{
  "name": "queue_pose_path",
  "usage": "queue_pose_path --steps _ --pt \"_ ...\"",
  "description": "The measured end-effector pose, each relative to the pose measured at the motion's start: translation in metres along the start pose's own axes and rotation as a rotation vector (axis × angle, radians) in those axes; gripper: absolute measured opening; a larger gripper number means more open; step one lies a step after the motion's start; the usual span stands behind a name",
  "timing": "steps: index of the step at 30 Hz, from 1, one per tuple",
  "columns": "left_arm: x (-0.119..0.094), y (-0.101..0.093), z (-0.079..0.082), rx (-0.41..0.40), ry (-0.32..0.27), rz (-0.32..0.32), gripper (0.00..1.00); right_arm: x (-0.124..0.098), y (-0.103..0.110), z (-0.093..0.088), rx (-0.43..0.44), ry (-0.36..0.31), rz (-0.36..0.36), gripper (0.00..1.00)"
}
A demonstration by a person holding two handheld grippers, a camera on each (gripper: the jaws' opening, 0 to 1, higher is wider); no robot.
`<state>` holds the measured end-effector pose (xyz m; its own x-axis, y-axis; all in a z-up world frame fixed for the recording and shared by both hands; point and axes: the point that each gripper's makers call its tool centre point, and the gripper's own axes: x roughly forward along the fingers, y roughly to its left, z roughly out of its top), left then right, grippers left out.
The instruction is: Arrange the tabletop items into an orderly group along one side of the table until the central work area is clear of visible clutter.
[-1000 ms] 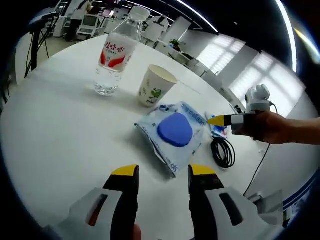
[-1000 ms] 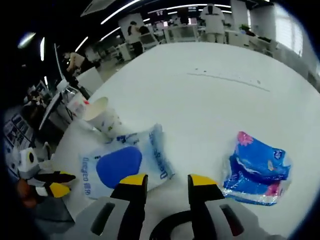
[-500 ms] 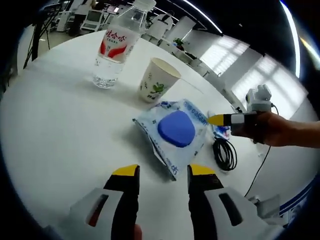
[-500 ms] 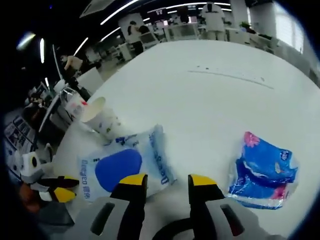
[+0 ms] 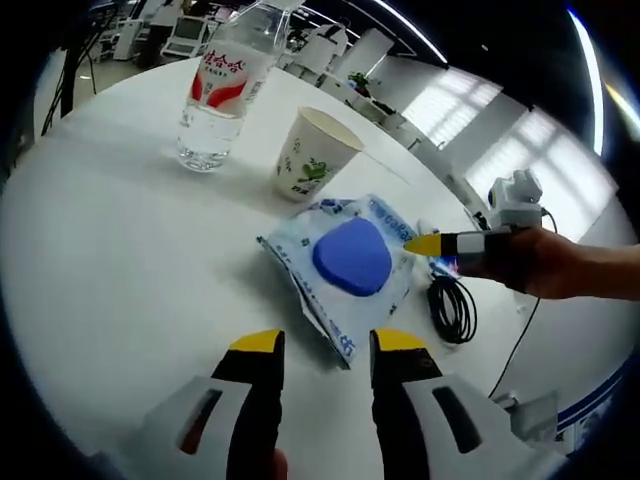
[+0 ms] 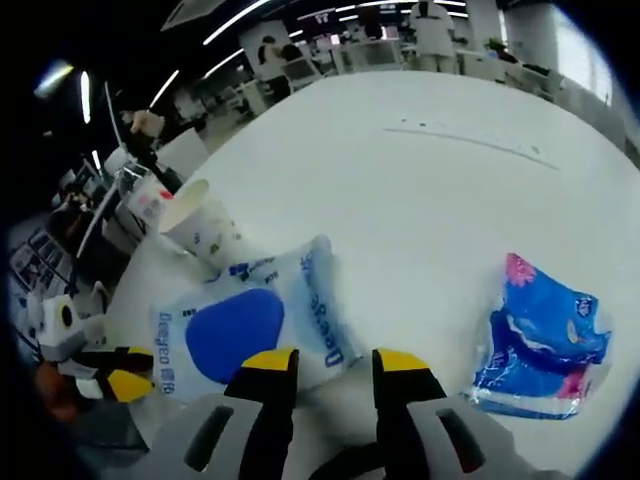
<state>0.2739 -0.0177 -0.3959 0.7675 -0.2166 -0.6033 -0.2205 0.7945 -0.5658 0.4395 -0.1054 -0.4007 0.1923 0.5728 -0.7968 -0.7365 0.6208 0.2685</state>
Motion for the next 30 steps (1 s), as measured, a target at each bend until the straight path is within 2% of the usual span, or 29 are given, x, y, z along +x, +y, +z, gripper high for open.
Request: queue_pose_path --steps 5,8,10,11,13,18,23,27,30 --pt "0.004 0.000 -0.001 -0.002 0.003 -0.002 0.28 0.004 -0.002 0.002 0.007 -0.007 0.007 0.22" --pt "0.006 -0.004 -0.002 -0.016 0.010 -0.005 0.24 0.004 -0.008 0.004 0.012 -0.021 0.003 0.11" --pt "0.007 -0.005 -0.002 -0.012 0.015 -0.002 0.19 0.003 -0.008 0.003 0.022 -0.029 0.010 0.07" --pt "0.008 -0.005 -0.003 -0.008 0.019 -0.002 0.16 0.001 -0.007 0.003 0.023 -0.037 0.016 0.06" --pt "0.007 -0.006 -0.003 -0.007 0.021 0.001 0.01 -0.004 -0.004 0.002 0.022 -0.048 0.017 0.04" --pt "0.004 -0.007 -0.005 -0.004 0.030 0.000 0.00 -0.005 -0.011 0.007 0.025 -0.073 0.036 0.02" --pt "0.005 -0.003 -0.004 0.013 0.031 0.007 0.00 -0.010 -0.013 -0.001 0.039 -0.097 0.045 0.01" --pt "-0.001 -0.006 -0.001 0.031 0.023 0.009 0.00 -0.019 -0.010 -0.015 0.049 -0.103 0.047 0.01" --pt "-0.004 -0.007 0.000 0.038 0.020 0.010 0.00 -0.029 -0.005 -0.021 0.073 -0.133 0.048 0.00"
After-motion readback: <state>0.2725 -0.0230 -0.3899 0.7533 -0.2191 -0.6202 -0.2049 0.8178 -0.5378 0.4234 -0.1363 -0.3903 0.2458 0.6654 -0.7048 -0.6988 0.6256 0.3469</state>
